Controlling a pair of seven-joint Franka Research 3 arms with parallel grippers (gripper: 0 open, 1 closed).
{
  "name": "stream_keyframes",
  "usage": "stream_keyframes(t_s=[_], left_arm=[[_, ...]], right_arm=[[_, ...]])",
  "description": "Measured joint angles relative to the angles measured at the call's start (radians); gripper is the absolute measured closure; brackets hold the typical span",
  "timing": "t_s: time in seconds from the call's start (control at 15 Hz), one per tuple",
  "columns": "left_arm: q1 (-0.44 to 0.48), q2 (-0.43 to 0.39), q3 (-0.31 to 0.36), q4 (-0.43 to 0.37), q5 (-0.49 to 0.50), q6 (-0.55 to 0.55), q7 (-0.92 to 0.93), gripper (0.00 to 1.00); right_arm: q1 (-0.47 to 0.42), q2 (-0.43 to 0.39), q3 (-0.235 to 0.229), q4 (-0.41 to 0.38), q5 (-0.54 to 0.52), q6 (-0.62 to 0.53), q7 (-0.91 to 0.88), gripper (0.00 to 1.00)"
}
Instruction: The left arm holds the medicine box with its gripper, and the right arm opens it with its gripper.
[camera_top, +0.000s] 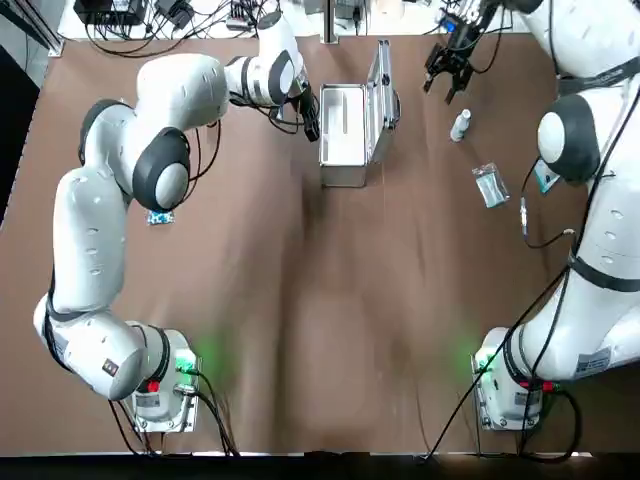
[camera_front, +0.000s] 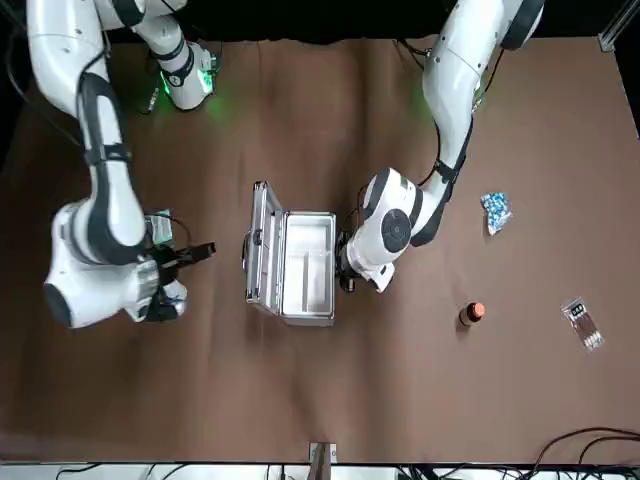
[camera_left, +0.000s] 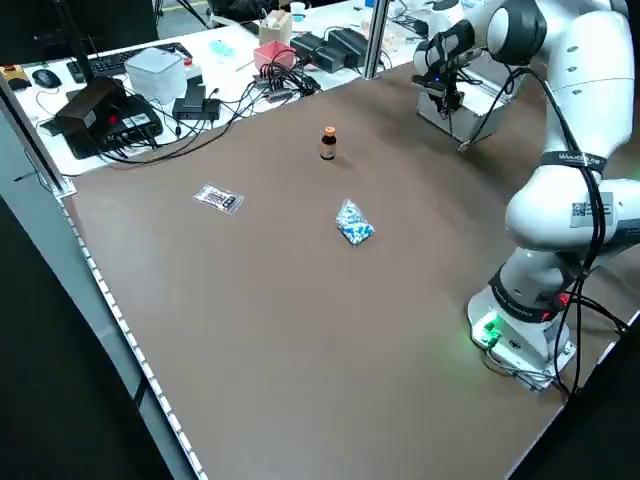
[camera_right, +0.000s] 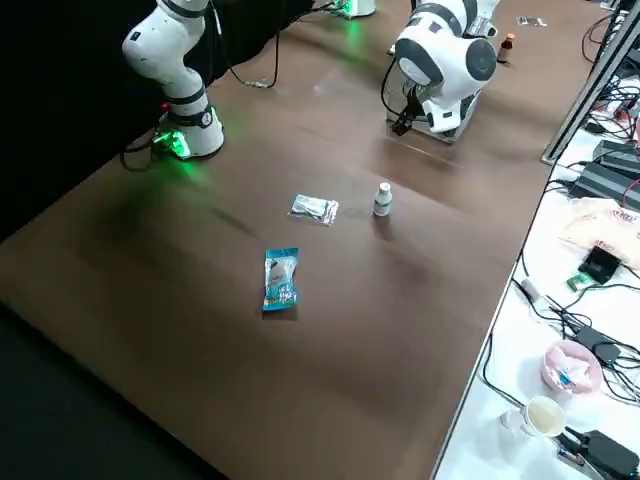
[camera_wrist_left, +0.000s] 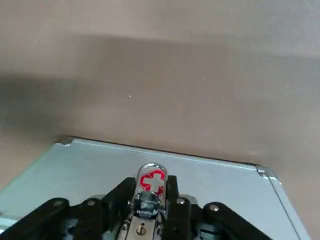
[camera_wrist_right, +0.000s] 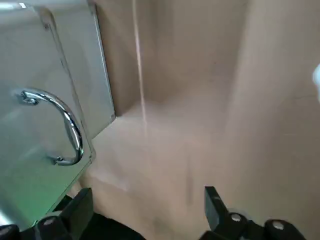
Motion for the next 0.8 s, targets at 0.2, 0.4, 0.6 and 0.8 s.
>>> stream_keyframes(t_s=[0.2, 0.4, 0.6, 0.8], left_arm=[[0.0, 0.003, 0.002, 0.0, 0.0, 0.013, 0.0, 0.59], [0.004, 0.006, 0.005, 0.005, 0.001, 0.017, 0.0, 0.32], [0.028, -0.02, 0.007, 0.035, 0.036, -0.052, 0.02, 0.06], [0.066, -0.097, 0.015, 0.047, 0.092, -0.158, 0.089, 0.0]], right_arm=[[-0.086, -0.047, -0.006, 0.035, -0.016, -0.013, -0.026, 0.02], [-0.165, -0.126, -0.008, 0.058, -0.133, -0.033, -0.041, 0.02], [-0.212, -0.225, -0.009, 0.07, -0.269, -0.034, -0.043, 0.01], [-0.251, -0.331, -0.01, 0.072, -0.341, -0.036, -0.043, 0.01]])
